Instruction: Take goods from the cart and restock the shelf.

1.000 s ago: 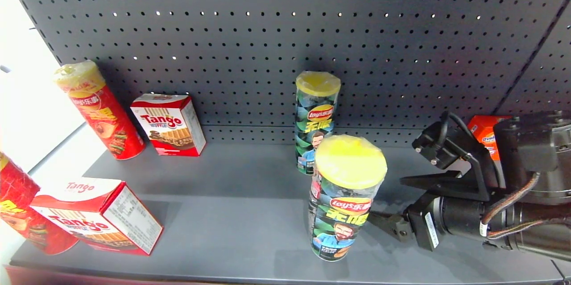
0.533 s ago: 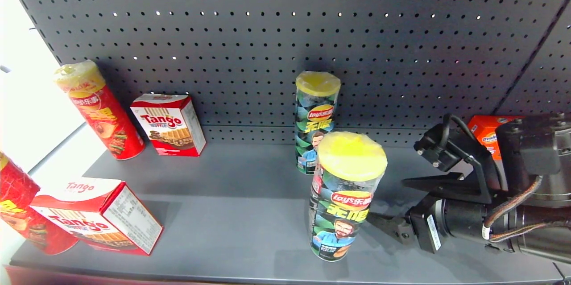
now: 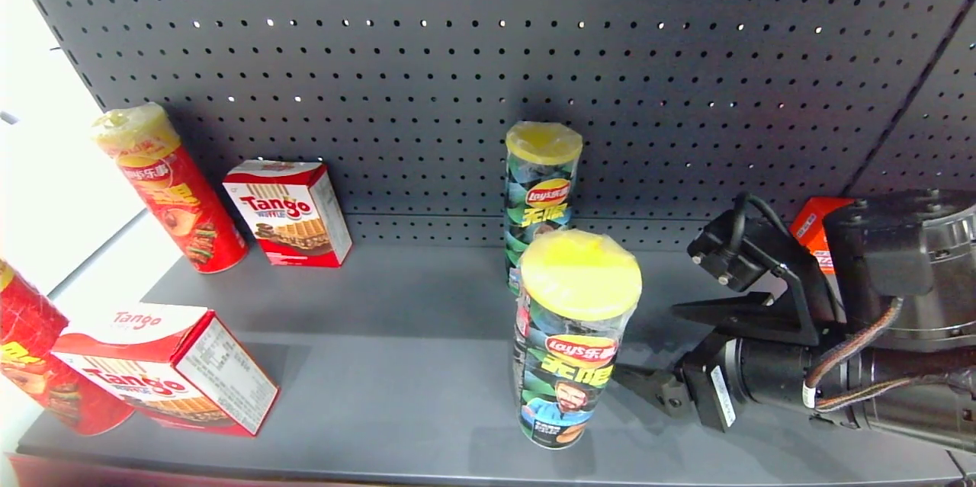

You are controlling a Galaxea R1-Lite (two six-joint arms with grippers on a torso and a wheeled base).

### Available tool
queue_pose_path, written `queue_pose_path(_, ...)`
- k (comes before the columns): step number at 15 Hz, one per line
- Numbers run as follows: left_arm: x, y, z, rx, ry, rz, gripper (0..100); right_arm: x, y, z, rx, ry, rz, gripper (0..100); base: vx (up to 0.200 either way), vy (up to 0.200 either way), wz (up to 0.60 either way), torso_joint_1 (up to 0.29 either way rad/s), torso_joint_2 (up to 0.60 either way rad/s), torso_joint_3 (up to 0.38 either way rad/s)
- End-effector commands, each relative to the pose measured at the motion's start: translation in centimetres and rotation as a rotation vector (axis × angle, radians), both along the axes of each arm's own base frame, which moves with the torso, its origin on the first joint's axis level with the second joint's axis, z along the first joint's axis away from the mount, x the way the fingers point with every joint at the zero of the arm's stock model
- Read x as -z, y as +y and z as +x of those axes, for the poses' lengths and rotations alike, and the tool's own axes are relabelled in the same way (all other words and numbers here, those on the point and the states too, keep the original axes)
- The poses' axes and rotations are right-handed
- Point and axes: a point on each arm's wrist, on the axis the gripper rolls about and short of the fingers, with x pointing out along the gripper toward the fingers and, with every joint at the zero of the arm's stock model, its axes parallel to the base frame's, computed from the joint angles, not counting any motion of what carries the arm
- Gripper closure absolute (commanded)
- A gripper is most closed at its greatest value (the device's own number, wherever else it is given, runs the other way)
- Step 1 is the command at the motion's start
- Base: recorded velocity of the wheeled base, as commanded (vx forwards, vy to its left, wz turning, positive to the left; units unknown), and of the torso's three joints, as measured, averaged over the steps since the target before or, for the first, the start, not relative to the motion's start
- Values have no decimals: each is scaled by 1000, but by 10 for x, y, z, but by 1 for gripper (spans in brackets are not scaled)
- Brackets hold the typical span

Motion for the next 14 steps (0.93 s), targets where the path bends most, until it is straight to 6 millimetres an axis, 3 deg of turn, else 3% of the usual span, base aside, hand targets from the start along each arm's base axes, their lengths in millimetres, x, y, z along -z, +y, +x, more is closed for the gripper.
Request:
queue_pose_path(1, 0, 0, 0, -1, 2, 0, 0, 4, -5, -5, 2, 8, -9, 0, 0, 0, 0, 0, 0, 0)
queue_pose_path(5, 0, 0, 0, 1, 2, 1, 0, 8, -16, -17, 2, 9, -15, 0, 0, 0, 0, 0, 0, 0)
queue_pose_path(10, 0, 0, 0, 1, 2, 0, 0, 1, 5, -7, -33, -2, -5, 0, 0, 0, 0, 0, 0, 0)
queue_pose_path(14, 0, 0, 0, 1, 2, 0, 0, 1, 11, -6, -43, 1, -6, 0, 0, 0, 0, 0, 0, 0)
